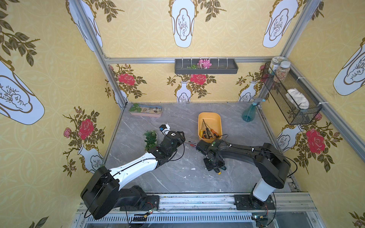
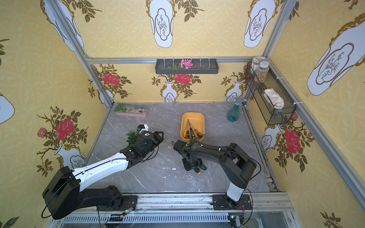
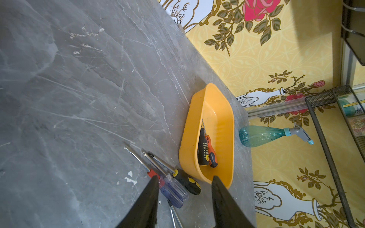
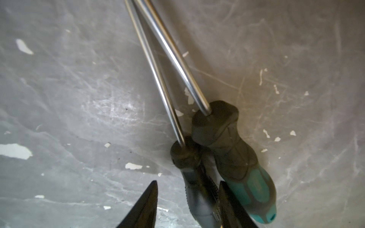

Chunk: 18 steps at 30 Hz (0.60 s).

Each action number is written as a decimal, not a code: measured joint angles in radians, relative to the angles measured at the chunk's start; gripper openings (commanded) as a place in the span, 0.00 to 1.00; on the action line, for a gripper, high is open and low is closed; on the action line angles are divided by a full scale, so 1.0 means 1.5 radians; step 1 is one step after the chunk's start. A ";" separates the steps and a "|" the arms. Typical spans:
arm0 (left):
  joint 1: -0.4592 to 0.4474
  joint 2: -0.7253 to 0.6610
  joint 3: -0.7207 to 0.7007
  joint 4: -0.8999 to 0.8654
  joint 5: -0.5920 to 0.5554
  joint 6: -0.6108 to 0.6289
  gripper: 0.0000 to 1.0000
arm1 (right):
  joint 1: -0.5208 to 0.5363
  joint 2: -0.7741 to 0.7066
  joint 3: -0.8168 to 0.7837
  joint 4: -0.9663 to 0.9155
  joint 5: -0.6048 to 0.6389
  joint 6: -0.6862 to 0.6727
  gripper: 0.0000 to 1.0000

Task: Put the screwdriver on the desktop into the storage box
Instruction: Pick up the screwdriver from the center of the board.

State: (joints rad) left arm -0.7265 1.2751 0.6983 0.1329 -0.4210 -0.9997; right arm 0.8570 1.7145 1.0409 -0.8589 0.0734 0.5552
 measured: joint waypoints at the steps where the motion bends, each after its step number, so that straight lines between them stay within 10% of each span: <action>1: 0.000 -0.002 -0.002 -0.001 -0.002 -0.002 0.46 | 0.000 0.002 0.002 0.000 0.002 -0.002 0.49; 18: 0.006 -0.023 -0.016 -0.006 -0.021 -0.004 0.46 | 0.009 0.062 0.042 0.017 0.005 -0.024 0.30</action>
State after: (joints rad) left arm -0.7181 1.2411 0.6750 0.1238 -0.4522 -1.0061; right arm 0.8700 1.8072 1.1042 -0.8337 0.0811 0.5190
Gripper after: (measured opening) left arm 0.458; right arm 0.317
